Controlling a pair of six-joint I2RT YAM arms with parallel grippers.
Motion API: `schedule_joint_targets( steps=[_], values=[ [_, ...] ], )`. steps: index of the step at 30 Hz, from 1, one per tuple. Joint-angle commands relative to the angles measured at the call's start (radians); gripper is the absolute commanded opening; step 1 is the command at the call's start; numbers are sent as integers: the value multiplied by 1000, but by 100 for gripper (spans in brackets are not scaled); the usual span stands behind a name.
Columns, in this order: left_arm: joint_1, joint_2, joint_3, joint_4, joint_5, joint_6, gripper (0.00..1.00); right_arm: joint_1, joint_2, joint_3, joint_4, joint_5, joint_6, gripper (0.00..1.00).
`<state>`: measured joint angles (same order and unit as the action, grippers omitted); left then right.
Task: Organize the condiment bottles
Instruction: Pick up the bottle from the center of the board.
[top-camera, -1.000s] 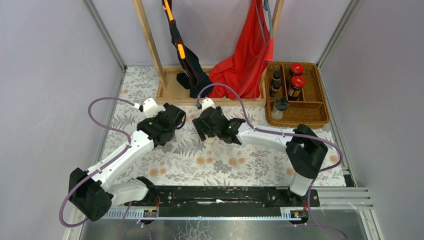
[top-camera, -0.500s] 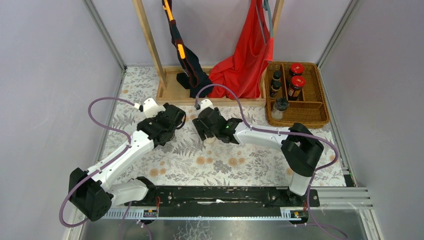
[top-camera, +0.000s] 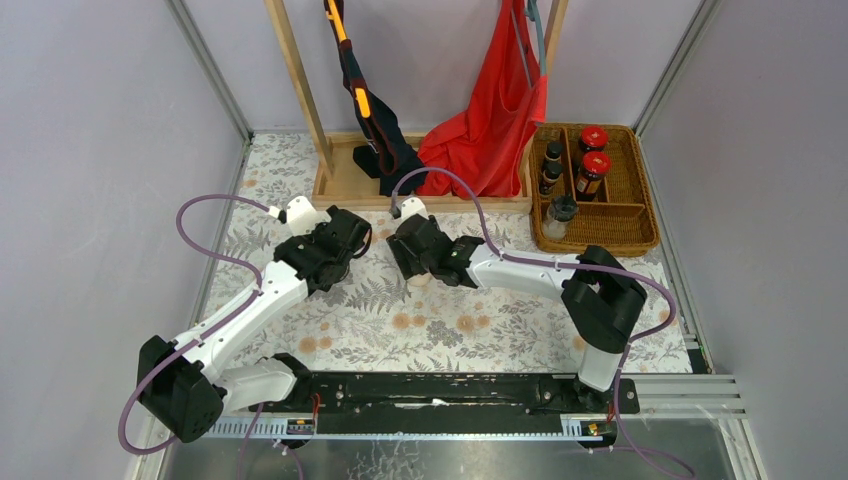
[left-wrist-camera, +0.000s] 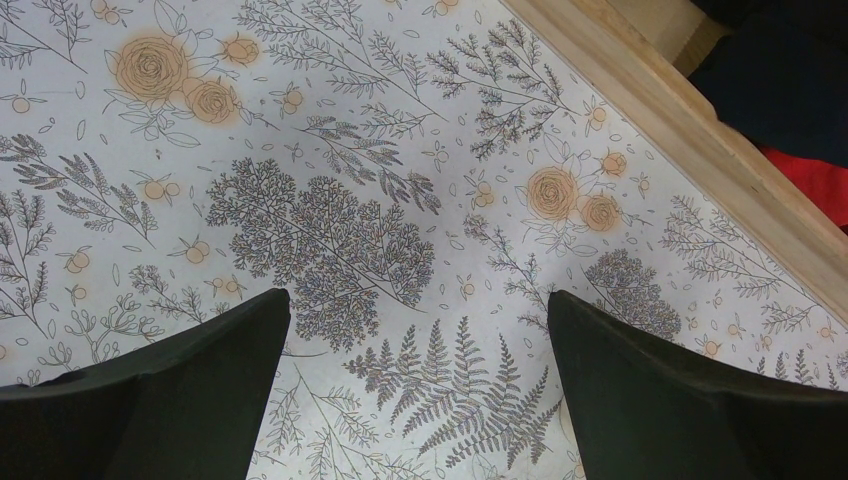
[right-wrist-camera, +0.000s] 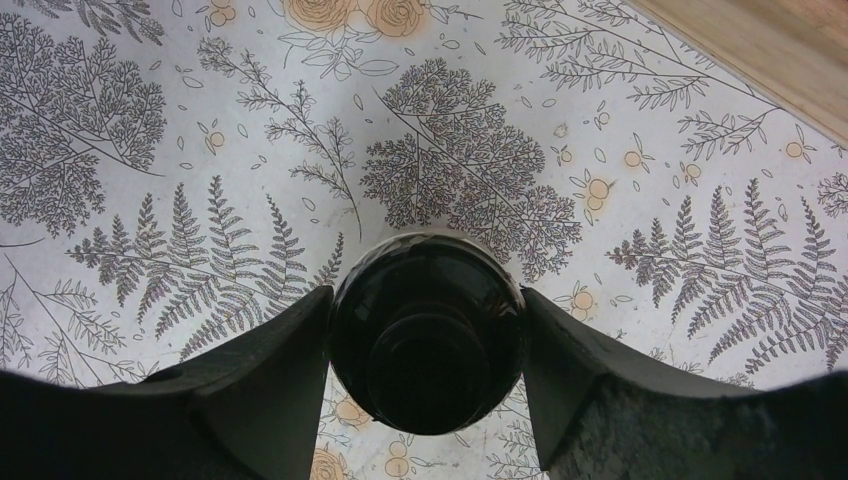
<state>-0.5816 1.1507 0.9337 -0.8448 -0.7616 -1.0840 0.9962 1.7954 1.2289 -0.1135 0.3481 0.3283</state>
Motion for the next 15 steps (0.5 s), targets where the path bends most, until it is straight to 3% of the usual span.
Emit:
schedule_joint_targets(
  steps=[1, 15],
  values=[
    [8, -7, -6, 33, 0, 9, 100, 10, -12, 19, 17, 31, 26, 0],
    [8, 6, -24, 36, 7, -32, 100, 5, -232, -50, -91, 144, 52, 0]
  ],
)
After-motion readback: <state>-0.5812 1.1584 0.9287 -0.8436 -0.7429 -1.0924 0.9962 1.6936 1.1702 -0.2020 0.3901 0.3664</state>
